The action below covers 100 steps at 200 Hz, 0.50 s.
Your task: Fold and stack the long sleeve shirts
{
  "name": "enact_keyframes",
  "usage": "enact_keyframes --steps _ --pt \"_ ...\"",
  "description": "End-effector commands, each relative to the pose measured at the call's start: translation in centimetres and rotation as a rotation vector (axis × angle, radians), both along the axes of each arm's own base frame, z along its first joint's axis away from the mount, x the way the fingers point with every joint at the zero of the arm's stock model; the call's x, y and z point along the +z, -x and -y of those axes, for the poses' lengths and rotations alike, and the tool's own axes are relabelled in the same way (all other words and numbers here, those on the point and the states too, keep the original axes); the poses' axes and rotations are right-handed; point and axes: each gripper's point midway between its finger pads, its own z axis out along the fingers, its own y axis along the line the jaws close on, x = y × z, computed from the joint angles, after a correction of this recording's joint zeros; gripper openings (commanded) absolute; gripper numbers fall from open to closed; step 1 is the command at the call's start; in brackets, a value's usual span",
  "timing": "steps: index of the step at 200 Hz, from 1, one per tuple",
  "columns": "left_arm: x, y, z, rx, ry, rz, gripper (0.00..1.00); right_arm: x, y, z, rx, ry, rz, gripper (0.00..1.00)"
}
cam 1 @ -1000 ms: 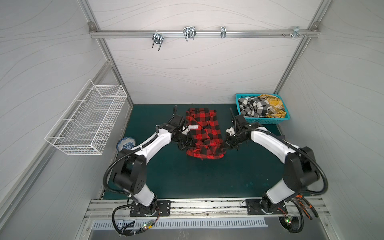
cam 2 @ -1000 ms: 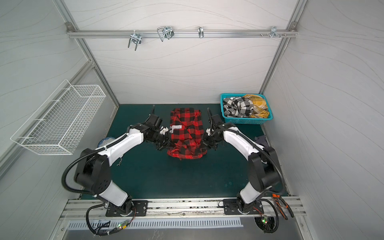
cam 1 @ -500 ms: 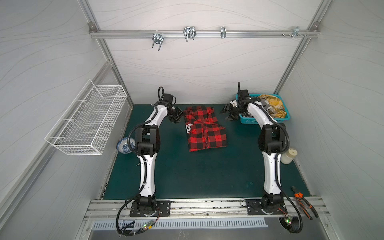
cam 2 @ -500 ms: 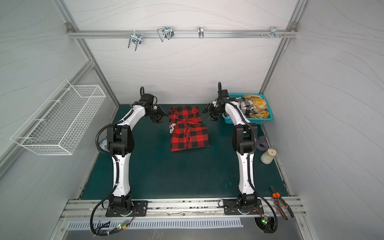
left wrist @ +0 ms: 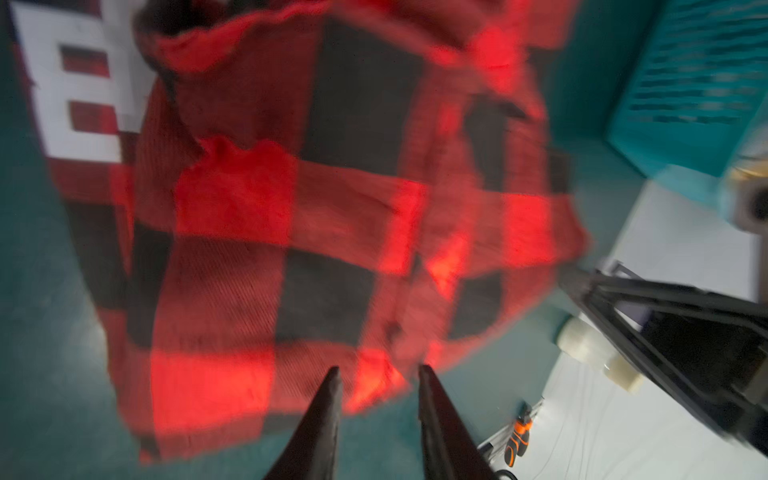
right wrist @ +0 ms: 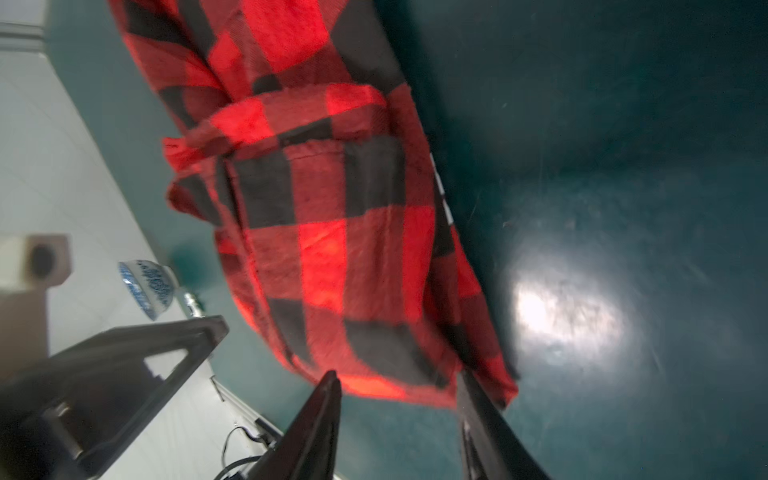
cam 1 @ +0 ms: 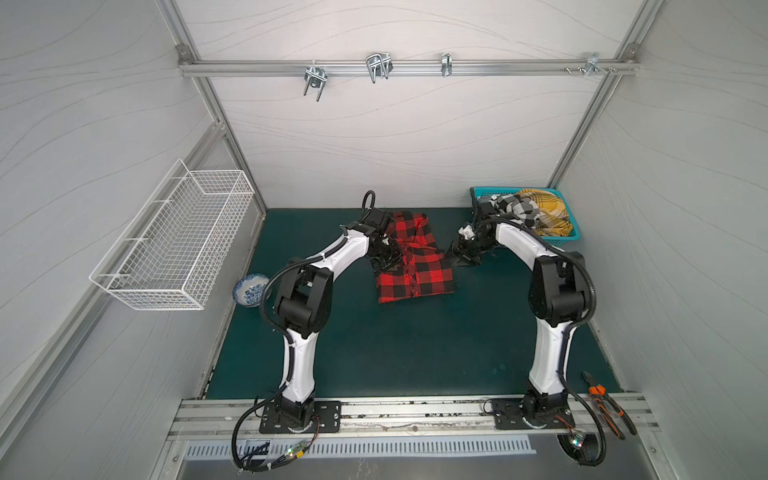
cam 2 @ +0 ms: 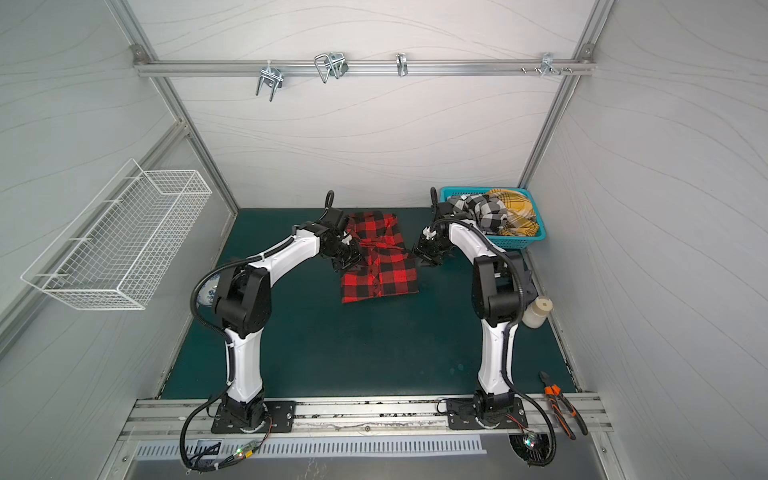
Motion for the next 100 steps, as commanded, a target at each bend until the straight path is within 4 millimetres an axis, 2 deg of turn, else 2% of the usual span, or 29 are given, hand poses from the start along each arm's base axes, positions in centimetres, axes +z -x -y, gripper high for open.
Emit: enact_keyframes --steps 1,23,50,61,63,64,65,88,100 --pt "-1.0 -0.5 0.6 -0.023 -0.009 -0.019 0.29 -2.2 0.0 -1.7 0.048 -0.001 -0.012 0.44" --pt "-3.7 1.4 -0.7 -0.026 -0.081 -0.110 0.26 -2.9 1.0 -3.1 0.060 -0.037 -0.040 0.42" --pt "-5.4 5.1 -2.4 -0.041 -0.124 -0.184 0.23 -3.1 4.8 -4.6 0.081 -0.069 -0.090 0.38" --pt "-5.1 6.5 -3.0 -0.049 -0.125 -0.183 0.23 -3.3 6.9 -4.9 0.077 -0.071 -0.114 0.37" --pt "-5.0 6.8 -3.2 -0.050 -0.125 -0.182 0.23 -3.9 7.6 -4.9 0.078 -0.066 -0.134 0.36" --pt "-5.0 7.0 -3.2 -0.050 -0.124 -0.183 0.23 -3.4 7.6 -5.0 0.079 -0.073 -0.125 0.36" --pt "-4.9 7.1 -3.3 -0.050 -0.125 -0.182 0.23 -3.9 8.1 -4.9 0.079 -0.069 -0.141 0.36" --pt "-3.3 10.8 -4.4 -0.067 -0.098 -0.181 0.24 -3.1 12.9 -5.4 0.090 -0.090 -0.165 0.36" --pt "-2.2 12.5 -4.8 -0.072 -0.073 -0.170 0.27 -2.7 14.6 -5.1 0.094 -0.063 -0.164 0.37"
